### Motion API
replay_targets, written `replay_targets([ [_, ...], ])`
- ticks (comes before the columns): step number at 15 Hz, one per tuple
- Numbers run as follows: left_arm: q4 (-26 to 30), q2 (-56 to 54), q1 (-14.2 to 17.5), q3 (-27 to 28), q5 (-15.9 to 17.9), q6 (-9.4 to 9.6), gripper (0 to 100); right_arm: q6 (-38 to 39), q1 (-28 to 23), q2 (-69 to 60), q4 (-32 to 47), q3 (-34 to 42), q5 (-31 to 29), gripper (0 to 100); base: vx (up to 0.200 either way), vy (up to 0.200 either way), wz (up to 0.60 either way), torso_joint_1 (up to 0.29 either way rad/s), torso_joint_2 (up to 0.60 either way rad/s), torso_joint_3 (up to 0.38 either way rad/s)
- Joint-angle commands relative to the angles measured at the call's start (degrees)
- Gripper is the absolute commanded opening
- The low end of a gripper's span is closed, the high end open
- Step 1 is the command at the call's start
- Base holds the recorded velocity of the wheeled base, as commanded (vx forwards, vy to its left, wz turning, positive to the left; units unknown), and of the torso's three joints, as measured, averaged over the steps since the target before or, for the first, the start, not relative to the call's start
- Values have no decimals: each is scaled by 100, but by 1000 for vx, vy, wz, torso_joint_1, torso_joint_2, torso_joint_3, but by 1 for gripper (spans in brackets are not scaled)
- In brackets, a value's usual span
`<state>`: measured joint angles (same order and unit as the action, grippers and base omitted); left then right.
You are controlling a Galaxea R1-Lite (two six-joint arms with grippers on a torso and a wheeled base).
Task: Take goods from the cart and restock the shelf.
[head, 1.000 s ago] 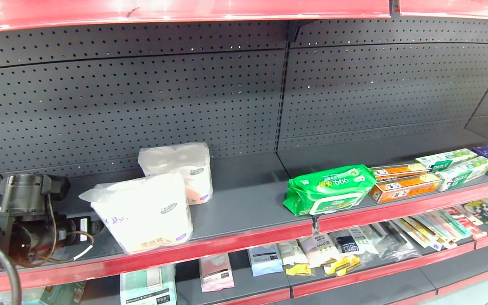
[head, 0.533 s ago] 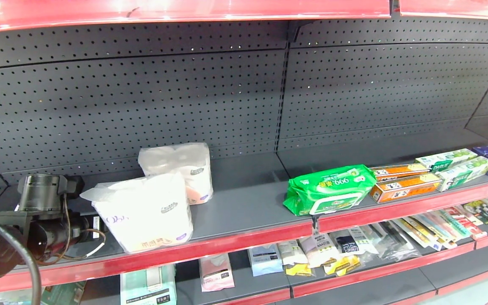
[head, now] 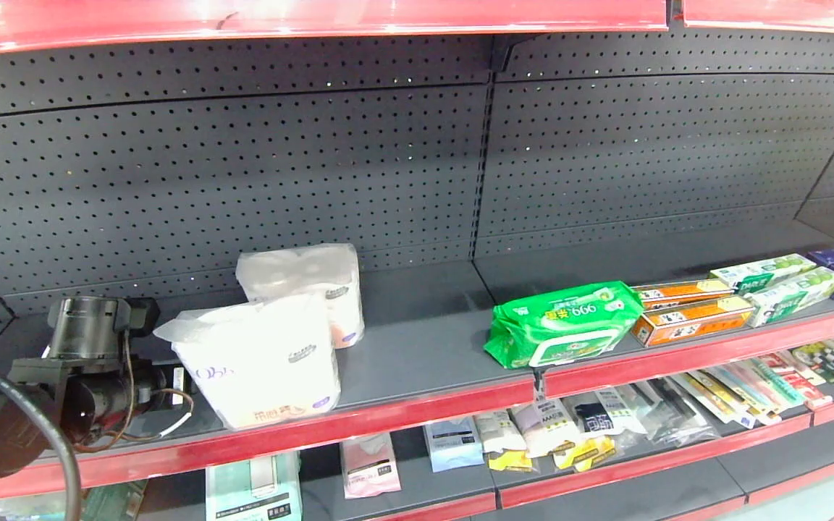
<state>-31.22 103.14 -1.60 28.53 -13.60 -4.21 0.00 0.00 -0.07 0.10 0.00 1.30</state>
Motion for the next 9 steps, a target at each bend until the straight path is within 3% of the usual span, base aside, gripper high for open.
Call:
replay_targets([
  [1,2,-5,-60,21,-2,-1,100,0,0,7,-1,0,1,100,0,0,0,0,0,0],
  [9,11,-5,-245,57,-2,-1,100,0,0,7,-1,0,1,100,0,0,0,0,0,0],
])
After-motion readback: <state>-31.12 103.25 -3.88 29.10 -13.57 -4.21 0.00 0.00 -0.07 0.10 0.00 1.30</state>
